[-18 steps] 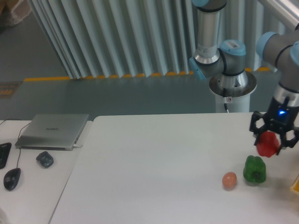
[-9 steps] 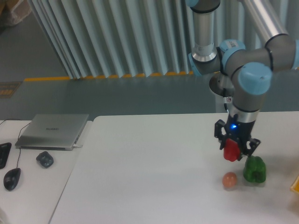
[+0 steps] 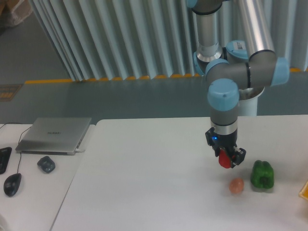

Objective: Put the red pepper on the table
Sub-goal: 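Lower the red pepper beside the orange ball onto the table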

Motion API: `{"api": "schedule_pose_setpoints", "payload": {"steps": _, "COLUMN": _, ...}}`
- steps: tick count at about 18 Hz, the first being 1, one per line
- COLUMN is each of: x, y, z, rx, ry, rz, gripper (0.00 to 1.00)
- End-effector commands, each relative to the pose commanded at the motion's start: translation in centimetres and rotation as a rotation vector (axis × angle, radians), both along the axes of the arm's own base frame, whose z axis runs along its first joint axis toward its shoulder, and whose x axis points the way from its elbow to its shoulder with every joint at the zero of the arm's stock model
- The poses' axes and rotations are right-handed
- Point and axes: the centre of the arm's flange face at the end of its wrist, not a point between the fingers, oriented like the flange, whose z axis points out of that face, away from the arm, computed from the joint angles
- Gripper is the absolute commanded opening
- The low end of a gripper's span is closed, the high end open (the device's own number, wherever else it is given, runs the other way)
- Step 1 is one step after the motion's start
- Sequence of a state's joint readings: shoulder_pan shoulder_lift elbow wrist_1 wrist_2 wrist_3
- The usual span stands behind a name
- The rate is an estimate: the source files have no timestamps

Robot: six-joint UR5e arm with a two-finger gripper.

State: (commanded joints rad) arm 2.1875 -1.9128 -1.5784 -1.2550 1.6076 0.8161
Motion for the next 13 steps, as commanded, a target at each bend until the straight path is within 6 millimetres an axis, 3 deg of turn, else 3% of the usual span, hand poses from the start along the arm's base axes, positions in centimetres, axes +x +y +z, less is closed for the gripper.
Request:
{"api": "schedule_pose_setpoints", "payload": {"steps": 8, "x": 1.0, "y": 0.6, "z": -3.0, "rx": -0.008, "ry": 0.046, "rz": 0.023, "gripper": 0.39}}
{"api": "schedule_pose_setpoints", "payload": {"steps": 13, "x": 2.2, "y": 1.2, "z": -3.8, "rx": -0.035, "ry": 0.067, "rz": 0.001, "gripper": 0.39}}
